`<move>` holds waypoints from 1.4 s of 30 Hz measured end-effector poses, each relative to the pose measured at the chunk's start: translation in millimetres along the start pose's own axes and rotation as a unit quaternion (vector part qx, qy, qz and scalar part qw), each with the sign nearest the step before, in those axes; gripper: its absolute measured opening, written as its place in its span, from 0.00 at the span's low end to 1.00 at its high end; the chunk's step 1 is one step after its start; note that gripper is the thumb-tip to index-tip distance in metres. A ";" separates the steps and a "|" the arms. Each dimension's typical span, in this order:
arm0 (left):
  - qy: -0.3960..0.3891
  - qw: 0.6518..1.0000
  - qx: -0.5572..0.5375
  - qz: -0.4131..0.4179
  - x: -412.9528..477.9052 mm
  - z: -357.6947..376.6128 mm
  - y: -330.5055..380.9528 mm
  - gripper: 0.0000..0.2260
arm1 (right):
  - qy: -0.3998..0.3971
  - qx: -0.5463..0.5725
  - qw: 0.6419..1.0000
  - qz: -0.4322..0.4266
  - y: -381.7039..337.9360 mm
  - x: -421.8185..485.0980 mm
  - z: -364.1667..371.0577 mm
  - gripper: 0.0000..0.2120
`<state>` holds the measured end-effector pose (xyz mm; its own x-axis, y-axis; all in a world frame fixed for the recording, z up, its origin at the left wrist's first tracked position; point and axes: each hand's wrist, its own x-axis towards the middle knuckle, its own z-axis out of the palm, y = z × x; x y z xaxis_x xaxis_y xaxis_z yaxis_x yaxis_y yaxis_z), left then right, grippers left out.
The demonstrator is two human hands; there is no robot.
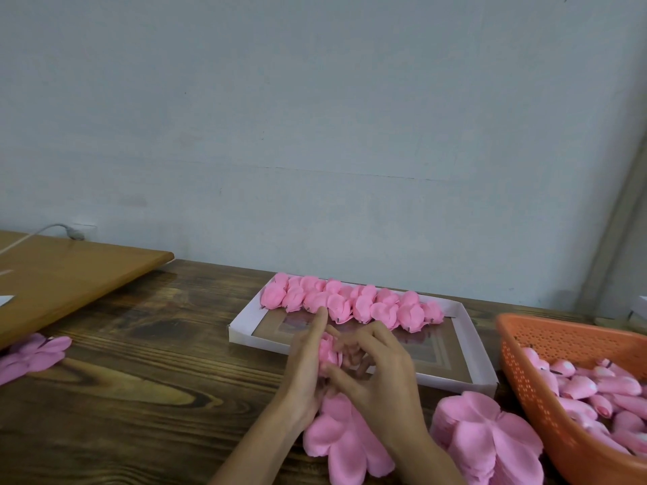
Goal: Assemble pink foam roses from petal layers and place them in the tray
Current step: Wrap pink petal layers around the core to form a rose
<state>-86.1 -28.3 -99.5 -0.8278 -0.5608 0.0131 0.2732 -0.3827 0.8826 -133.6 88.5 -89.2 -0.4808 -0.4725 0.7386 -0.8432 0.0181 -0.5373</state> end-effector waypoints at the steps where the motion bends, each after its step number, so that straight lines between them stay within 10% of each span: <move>1: -0.002 1.000 0.001 0.004 -0.2 -0.3 -0.5 0.29 | 0.004 0.003 1.000 0.000 -0.3 -0.1 0.6 0.14; 25: -0.087 0.989 0.041 0.109 -6.5 -0.4 4.2 0.17 | -0.039 -0.034 0.999 0.007 -3.6 -0.3 -5.9 0.01; 31: -0.130 0.967 0.149 0.163 1.2 -11.4 3.2 0.17 | -0.007 0.142 0.986 0.086 8.2 13.4 -32.3 0.21; 42: -0.105 0.933 0.226 0.260 0.9 0.1 -6.1 0.23 | -0.045 -0.019 0.997 -0.065 4.2 2.4 -19.2 0.07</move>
<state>-88.6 -26.4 -104.8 -0.7318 -0.4104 0.5441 0.4690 0.2760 0.8390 -143.0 104.4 -81.9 -0.3449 -0.5501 0.7605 -0.9062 -0.0160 -0.4225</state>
